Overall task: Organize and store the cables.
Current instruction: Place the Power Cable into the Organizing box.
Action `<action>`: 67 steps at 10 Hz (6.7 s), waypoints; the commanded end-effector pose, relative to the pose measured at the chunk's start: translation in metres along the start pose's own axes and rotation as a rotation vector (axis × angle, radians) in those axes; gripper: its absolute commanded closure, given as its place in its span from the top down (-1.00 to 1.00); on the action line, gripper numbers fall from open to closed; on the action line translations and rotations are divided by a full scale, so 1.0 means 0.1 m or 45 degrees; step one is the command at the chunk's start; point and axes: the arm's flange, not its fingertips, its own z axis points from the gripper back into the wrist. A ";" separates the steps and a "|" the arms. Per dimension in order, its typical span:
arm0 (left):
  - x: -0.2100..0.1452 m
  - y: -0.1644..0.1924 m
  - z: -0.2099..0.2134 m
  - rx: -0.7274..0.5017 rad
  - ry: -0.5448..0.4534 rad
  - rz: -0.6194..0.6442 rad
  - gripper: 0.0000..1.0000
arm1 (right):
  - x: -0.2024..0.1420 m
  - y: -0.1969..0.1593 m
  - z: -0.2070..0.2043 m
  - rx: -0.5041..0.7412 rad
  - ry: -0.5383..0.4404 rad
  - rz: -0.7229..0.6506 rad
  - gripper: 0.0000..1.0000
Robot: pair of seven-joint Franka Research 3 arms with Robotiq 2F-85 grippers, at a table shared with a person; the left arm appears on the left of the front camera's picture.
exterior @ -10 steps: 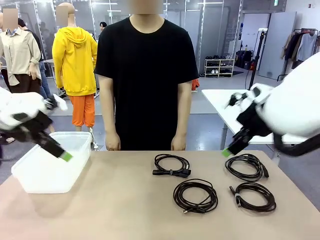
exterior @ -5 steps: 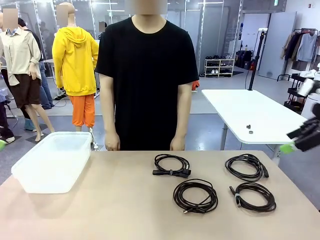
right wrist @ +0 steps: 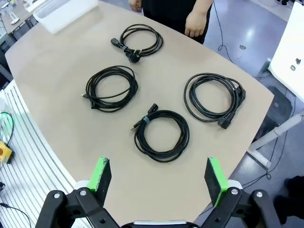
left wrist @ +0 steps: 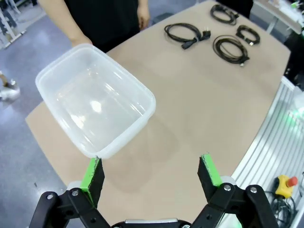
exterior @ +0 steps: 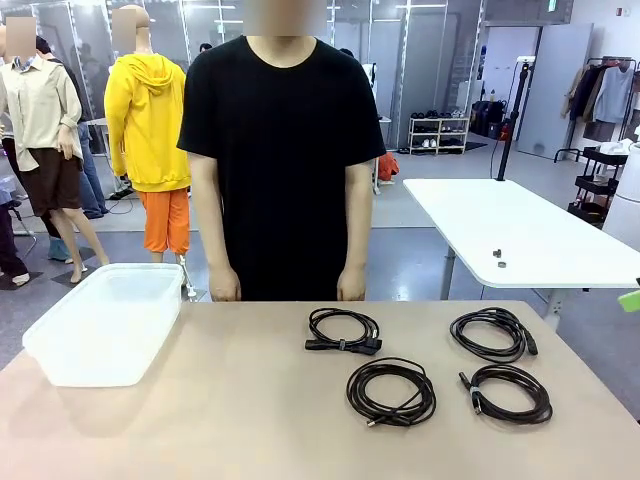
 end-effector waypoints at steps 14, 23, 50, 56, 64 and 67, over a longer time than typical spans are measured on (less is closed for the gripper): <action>0.09 -0.08 0.06 0.019 0.001 -0.059 1.00 | 0.04 0.05 -0.06 0.021 0.024 0.042 1.00; 0.09 -0.08 0.06 0.019 0.001 -0.059 1.00 | 0.04 0.05 -0.06 0.021 0.024 0.042 1.00; 2.80 -2.04 -3.50 -0.155 0.804 -1.207 1.00 | 0.04 0.05 -0.06 0.021 0.024 0.042 1.00; 3.07 -2.33 -4.93 -0.173 0.768 -1.278 1.00 | 0.04 0.05 -0.06 0.021 0.024 0.042 1.00; 2.74 -2.19 -5.38 -0.318 0.764 -1.200 1.00 | 0.04 0.05 -0.06 0.021 0.024 0.042 1.00; 2.78 -2.26 -5.36 -0.401 0.593 -1.273 1.00 | 0.04 0.05 -0.06 0.021 0.024 0.042 1.00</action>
